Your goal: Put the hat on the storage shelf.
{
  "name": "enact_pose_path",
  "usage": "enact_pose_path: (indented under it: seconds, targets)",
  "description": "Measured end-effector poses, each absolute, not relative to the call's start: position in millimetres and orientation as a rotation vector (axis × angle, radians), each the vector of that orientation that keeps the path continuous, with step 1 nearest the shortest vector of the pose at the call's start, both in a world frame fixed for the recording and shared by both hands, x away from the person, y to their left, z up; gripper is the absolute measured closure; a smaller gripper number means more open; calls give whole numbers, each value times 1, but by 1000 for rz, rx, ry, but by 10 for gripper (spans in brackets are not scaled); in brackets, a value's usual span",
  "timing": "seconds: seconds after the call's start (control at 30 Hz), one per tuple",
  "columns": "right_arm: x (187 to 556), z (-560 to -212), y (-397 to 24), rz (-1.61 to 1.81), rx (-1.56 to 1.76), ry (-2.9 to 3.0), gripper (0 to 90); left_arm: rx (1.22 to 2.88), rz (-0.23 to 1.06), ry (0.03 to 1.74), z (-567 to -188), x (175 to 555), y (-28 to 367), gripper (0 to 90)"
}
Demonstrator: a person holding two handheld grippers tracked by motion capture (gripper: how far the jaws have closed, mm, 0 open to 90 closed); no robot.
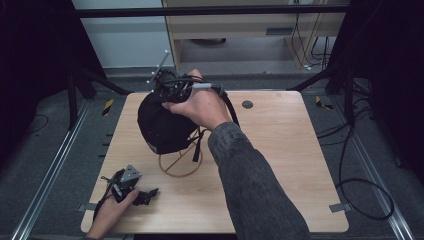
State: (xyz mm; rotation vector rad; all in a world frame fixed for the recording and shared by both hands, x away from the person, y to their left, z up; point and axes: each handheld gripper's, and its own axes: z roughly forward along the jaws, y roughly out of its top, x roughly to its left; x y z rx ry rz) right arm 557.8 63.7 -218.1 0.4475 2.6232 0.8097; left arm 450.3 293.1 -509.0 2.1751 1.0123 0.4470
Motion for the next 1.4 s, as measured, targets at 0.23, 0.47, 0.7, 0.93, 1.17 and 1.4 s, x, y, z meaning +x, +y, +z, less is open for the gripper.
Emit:
enact_pose_path:
  seconds: [0.23,0.47,0.7,0.93,1.17,1.4]
  targets:
    - [559,-222,65,802,455,2627,735,2175,447,1012,-509,450,293,0]
    - [561,-225,68,792,463,2626,734,2175,446,1011,-509,450,293,0]
    - [561,-227,73,781,473,2630,732,2175,446,1011,-509,450,293,0]
    - [563,-230,76,771,470,2632,726,2175,446,1011,-509,450,293,0]
    - [564,-229,71,804,493,2615,681,2177,447,1011,-509,450,293,0]
    - [562,-225,64,827,515,2599,667,2177,448,1011,-509,450,293,0]
